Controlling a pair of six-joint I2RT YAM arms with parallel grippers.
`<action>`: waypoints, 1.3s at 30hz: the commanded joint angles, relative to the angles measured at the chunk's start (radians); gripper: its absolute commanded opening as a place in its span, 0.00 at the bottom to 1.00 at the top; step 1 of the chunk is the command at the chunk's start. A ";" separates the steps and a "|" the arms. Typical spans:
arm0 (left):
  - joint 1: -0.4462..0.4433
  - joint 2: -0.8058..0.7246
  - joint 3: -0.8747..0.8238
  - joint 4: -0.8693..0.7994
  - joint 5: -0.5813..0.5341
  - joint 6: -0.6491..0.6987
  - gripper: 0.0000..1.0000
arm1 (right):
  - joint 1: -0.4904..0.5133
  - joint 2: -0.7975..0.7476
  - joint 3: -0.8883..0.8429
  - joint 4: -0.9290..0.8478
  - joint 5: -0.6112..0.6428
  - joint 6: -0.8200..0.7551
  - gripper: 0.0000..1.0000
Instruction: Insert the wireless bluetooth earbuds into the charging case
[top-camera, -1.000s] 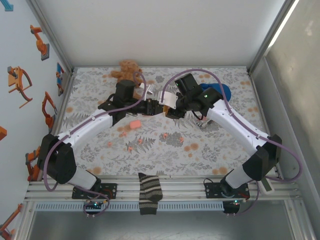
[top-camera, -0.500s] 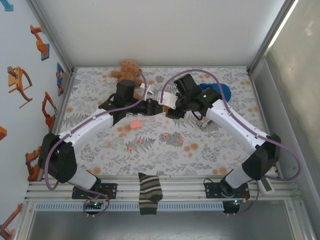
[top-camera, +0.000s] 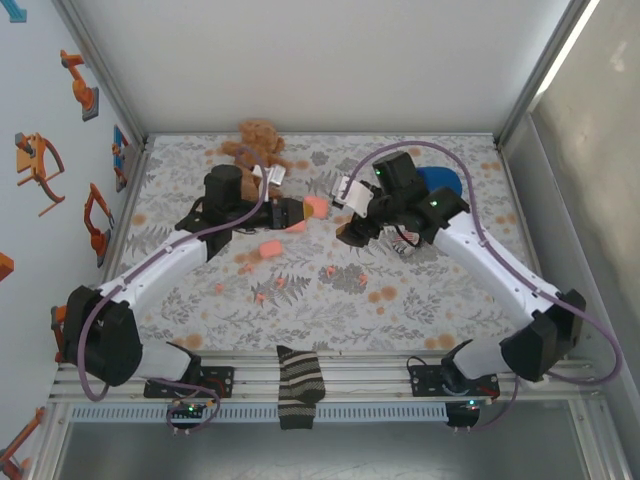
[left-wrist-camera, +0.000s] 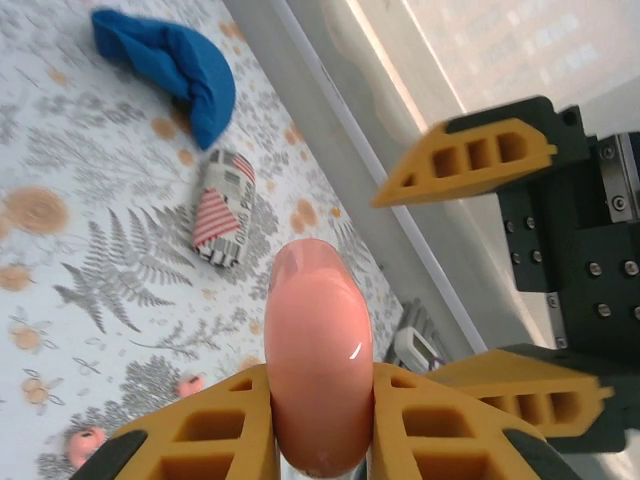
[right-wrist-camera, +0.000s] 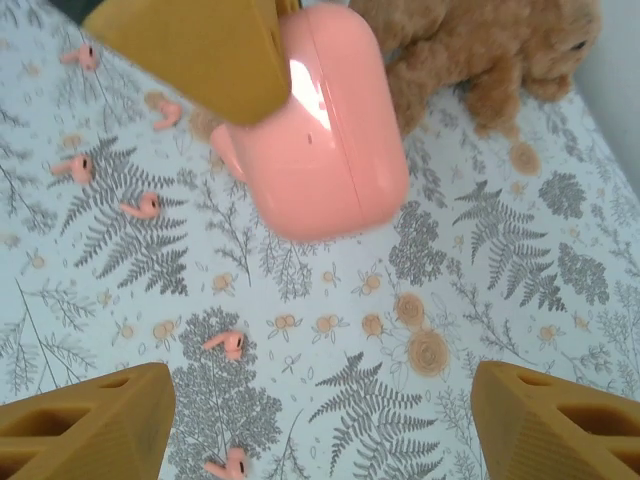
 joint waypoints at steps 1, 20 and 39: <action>0.030 -0.067 -0.045 0.118 0.009 0.063 0.15 | -0.053 -0.107 -0.070 0.154 -0.186 0.139 0.78; 0.011 -0.149 -0.351 0.785 0.026 0.276 0.11 | -0.127 -0.143 -0.356 0.785 -0.503 0.650 0.75; -0.024 -0.152 -0.357 0.774 0.072 0.382 0.00 | -0.058 -0.062 -0.305 0.780 -0.461 0.600 0.74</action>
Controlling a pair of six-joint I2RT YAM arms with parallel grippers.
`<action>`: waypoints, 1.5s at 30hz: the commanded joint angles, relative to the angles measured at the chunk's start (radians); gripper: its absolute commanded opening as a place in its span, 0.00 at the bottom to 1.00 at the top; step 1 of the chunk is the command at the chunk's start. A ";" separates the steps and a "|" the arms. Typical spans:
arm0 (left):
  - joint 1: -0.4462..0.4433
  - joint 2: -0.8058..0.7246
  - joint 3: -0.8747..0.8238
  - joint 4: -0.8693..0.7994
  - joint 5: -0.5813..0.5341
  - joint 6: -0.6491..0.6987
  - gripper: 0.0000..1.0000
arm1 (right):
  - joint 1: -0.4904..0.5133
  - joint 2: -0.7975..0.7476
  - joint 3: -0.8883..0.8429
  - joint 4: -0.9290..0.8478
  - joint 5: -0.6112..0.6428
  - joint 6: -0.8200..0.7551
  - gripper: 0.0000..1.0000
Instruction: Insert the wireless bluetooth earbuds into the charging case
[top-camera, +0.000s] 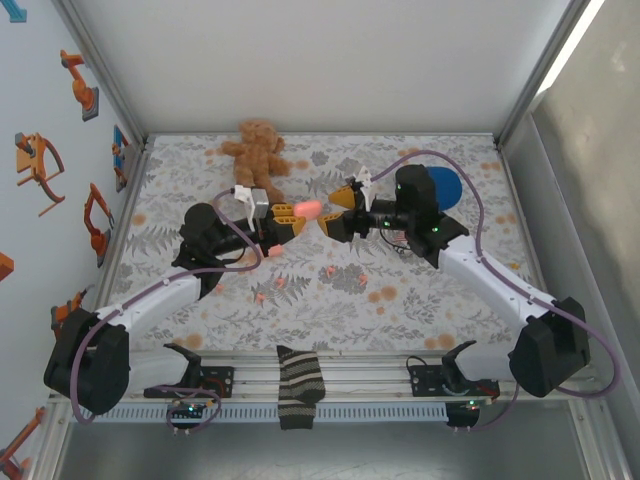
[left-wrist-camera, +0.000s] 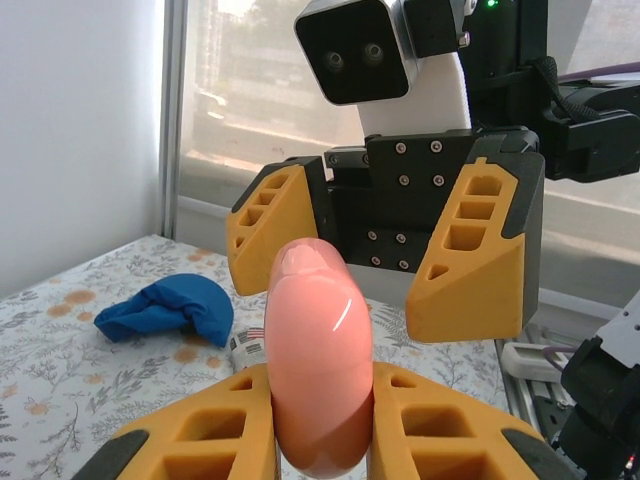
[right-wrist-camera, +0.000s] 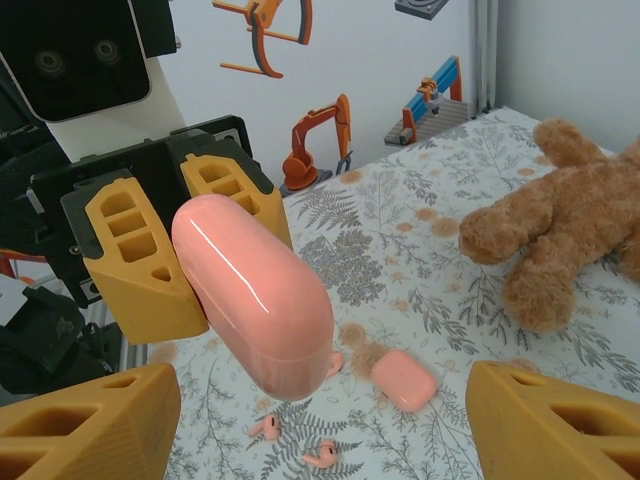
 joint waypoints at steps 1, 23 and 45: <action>-0.008 -0.015 -0.005 0.041 0.023 0.033 0.00 | 0.007 0.005 0.047 0.026 0.004 -0.015 0.74; -0.023 -0.033 0.000 0.026 0.021 0.056 0.00 | 0.010 0.058 0.106 0.011 0.034 -0.037 0.72; -0.025 -0.077 -0.008 -0.035 -0.010 0.112 0.00 | 0.010 0.084 0.208 -0.054 0.042 -0.057 0.72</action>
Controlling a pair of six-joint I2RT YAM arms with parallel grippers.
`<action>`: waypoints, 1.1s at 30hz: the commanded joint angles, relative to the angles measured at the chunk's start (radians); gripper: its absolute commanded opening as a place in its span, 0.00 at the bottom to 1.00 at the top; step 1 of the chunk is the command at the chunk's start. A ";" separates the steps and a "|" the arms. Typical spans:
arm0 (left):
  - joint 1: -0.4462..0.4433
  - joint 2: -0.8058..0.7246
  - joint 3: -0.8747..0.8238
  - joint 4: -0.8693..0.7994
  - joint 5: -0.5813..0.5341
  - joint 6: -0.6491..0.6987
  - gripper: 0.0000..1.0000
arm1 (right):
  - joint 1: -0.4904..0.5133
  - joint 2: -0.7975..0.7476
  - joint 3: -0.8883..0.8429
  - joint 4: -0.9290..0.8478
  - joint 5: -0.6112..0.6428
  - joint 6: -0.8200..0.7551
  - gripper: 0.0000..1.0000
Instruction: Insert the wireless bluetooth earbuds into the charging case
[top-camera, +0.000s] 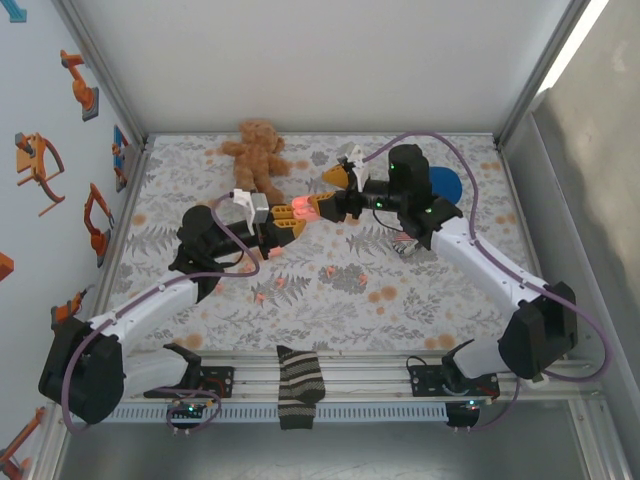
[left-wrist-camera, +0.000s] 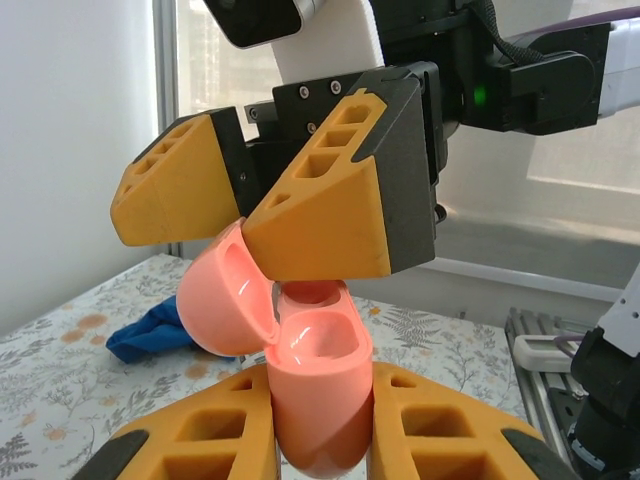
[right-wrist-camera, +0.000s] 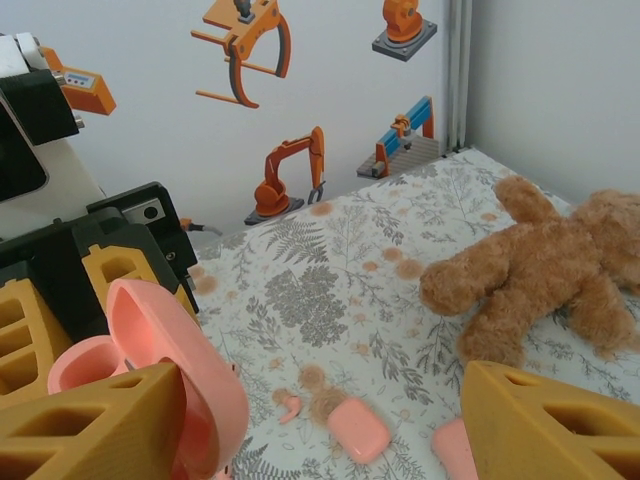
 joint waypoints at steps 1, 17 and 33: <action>-0.005 -0.025 -0.010 0.003 0.001 0.036 0.01 | 0.008 -0.035 0.030 -0.013 0.000 -0.001 0.72; -0.005 -0.319 -0.199 -0.141 -0.200 0.114 0.00 | 0.005 -0.166 -0.042 -0.429 0.285 0.166 0.52; -0.014 -0.766 -0.329 -0.311 -0.279 0.138 0.01 | 0.030 0.221 -0.029 -0.576 0.239 0.039 0.44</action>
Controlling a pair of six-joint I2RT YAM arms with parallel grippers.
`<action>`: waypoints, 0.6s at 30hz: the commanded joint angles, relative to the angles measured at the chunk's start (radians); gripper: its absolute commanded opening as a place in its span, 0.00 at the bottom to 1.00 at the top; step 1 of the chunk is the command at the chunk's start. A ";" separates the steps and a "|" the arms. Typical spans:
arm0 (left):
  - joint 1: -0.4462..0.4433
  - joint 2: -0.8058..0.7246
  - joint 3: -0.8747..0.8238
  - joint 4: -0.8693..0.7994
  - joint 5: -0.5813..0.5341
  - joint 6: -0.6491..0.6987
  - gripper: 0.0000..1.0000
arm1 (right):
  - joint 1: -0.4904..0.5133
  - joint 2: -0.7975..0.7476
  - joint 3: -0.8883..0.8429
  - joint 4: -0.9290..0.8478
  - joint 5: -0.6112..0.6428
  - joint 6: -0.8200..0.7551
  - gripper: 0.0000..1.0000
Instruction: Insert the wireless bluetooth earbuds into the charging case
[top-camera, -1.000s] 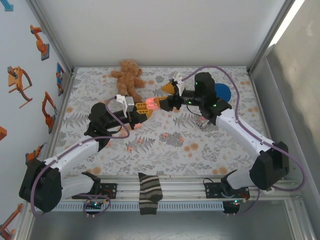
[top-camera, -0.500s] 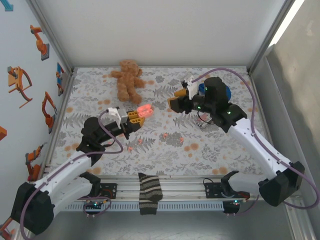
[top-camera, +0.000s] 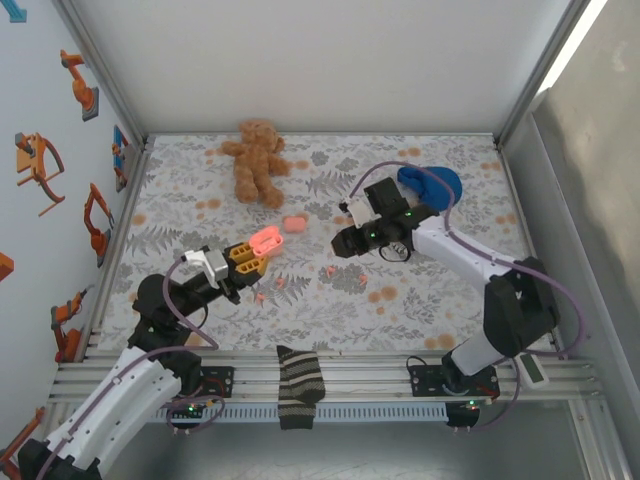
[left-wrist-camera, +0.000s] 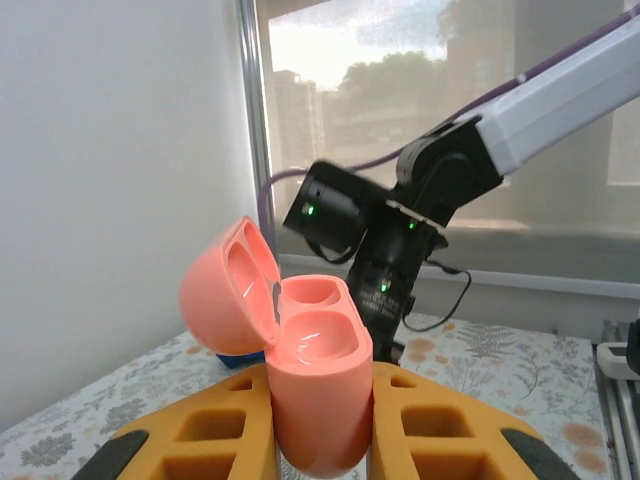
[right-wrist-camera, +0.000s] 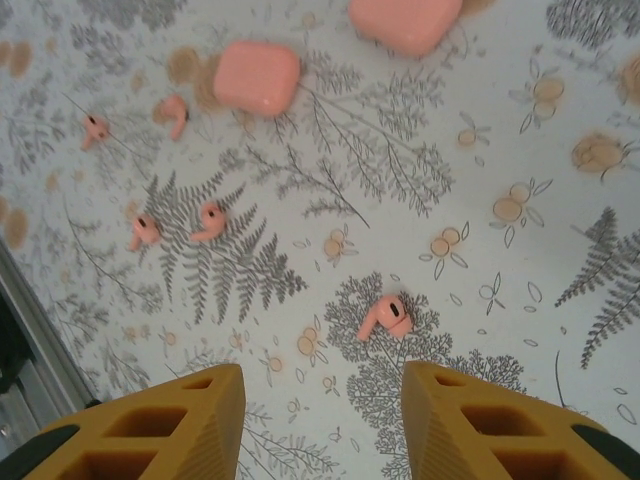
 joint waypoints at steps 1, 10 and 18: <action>-0.004 -0.038 -0.014 -0.020 -0.016 0.026 0.01 | 0.013 0.074 0.062 -0.075 -0.002 -0.087 0.44; -0.007 -0.048 0.005 -0.038 0.013 0.013 0.01 | 0.058 0.248 0.188 -0.164 0.055 -0.201 0.43; -0.008 -0.068 0.012 -0.080 -0.003 0.032 0.01 | 0.075 0.349 0.244 -0.185 0.072 -0.236 0.43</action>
